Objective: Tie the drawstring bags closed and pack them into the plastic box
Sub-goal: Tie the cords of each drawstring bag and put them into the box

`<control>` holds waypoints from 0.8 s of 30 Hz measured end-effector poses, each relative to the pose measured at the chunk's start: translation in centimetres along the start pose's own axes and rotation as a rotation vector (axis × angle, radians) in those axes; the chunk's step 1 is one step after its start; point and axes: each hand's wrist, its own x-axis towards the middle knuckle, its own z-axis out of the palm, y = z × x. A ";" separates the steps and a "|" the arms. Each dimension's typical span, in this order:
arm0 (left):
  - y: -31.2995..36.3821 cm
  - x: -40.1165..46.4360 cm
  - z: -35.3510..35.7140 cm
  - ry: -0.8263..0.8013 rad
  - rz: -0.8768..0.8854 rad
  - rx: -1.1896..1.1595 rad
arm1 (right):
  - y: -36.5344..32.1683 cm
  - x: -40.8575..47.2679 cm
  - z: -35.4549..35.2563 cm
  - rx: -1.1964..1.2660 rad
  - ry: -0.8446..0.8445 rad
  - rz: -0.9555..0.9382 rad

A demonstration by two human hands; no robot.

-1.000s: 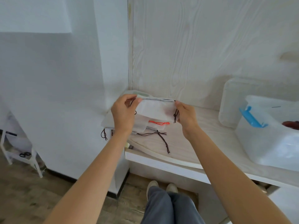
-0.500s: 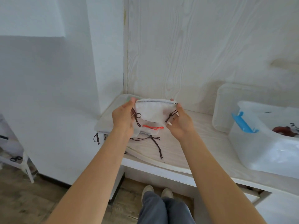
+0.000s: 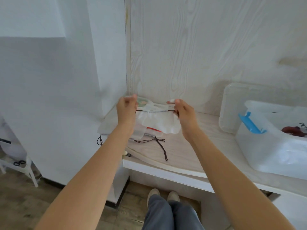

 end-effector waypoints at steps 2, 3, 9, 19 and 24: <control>0.1 -0.1 -0.3 -0.083 0.304 0.342 | 0.5 0.6 -0.2 -0.511 -0.094 -0.304; 0.2 -0.1 -0.4 -0.115 0.440 0.476 | 0.7 0.9 -0.4 -0.688 -0.110 -0.418; 1.2 0.7 -2.3 -0.266 0.721 0.988 | 0.9 2.1 -3.7 -1.194 -0.031 -0.816; 0.7 0.1 -2.6 -0.418 1.117 1.250 | 1.5 0.3 -3.3 -1.282 0.053 -0.689; 0.8 0.7 -2.9 -0.432 1.153 1.391 | 0.6 -0.4 -2.3 -1.372 -0.012 -0.565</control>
